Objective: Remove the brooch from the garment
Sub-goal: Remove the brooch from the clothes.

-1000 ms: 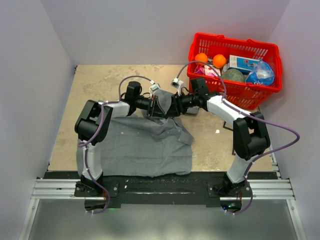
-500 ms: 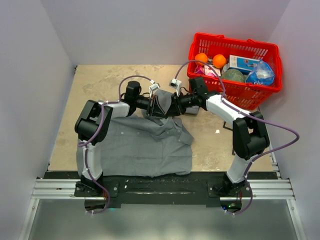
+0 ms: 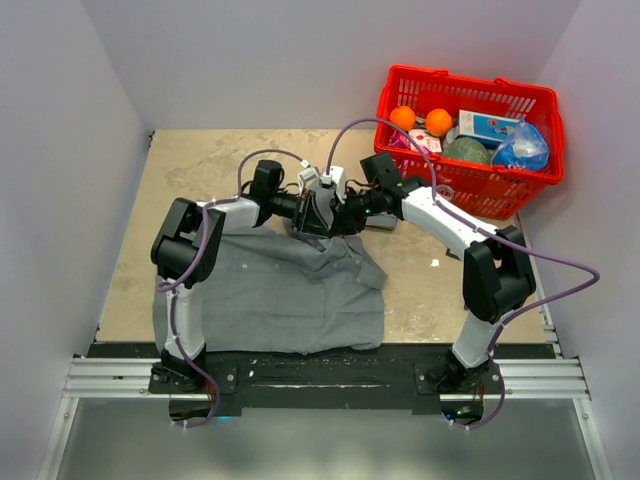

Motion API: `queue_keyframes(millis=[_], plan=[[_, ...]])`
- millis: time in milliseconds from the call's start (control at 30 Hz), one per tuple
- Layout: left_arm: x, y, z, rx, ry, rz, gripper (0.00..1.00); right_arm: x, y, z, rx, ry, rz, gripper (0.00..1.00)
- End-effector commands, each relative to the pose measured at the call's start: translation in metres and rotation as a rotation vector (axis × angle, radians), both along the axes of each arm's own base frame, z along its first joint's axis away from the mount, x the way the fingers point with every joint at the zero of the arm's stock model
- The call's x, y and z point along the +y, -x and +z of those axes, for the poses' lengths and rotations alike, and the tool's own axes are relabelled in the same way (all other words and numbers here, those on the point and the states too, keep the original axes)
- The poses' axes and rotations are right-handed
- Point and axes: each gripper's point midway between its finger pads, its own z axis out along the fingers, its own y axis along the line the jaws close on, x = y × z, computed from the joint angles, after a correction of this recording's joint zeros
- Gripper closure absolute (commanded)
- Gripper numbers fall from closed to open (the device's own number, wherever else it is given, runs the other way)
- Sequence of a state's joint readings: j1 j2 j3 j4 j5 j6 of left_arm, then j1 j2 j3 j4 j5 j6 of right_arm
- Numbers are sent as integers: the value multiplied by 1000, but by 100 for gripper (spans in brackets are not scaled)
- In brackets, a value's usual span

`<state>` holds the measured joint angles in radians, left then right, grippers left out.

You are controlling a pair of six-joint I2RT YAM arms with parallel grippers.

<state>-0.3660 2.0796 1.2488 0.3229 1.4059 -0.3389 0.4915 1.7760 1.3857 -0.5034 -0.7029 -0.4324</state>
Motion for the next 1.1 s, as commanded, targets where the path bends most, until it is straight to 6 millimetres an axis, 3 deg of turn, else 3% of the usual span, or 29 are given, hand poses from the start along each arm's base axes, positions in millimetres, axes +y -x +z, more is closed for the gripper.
queue_keyframes(millis=[0, 200, 367, 467, 667, 700, 733, 1067], plan=[[0, -17, 2, -58, -56, 36, 100, 0, 11, 14, -168, 76, 124, 94], [2, -18, -3, -92, -94, 11, 100, -5, 2, 14, -243, 122, 130, 97], [3, -22, 0, -127, -109, 8, 100, -3, -12, 28, -336, 109, 76, 95], [3, -27, 4, -150, -131, 32, 100, 0, -20, 42, -326, 62, -1, 73], [12, -48, 13, -329, -241, 40, 100, -1, -33, 88, -195, -119, -107, 58], [15, -50, 15, -338, -253, 32, 100, -1, -34, 93, -191, -133, -114, 48], [17, -52, 16, -341, -258, 35, 100, -1, -33, 95, -178, -141, -122, 47], [21, -57, 29, -404, -289, 46, 100, -19, -15, 44, -79, -43, -153, 45]])
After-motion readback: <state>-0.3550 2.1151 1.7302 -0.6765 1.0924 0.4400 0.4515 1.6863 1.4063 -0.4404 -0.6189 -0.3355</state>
